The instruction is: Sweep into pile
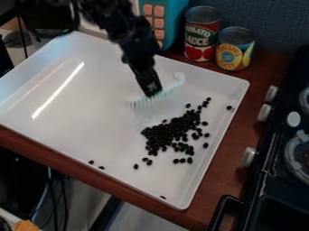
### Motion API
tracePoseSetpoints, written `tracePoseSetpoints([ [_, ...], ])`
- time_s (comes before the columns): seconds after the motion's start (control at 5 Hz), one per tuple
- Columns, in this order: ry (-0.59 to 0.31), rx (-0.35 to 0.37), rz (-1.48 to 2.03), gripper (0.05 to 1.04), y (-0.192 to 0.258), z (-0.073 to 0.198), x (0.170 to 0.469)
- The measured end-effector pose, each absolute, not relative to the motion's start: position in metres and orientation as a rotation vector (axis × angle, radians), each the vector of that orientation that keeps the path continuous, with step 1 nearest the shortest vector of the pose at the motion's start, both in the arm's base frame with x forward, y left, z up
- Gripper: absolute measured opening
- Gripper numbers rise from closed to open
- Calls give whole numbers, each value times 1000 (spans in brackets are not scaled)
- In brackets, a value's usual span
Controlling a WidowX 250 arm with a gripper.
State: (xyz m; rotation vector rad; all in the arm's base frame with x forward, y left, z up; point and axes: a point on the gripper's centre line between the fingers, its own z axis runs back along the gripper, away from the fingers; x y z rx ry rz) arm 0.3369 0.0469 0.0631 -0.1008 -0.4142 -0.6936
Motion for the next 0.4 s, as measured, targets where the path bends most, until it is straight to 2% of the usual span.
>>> tracePoseSetpoints([
  [0.2,-438,-65,-620,711,84,80,347],
  [0.4,-395,-69,-524,711,119,77,346],
])
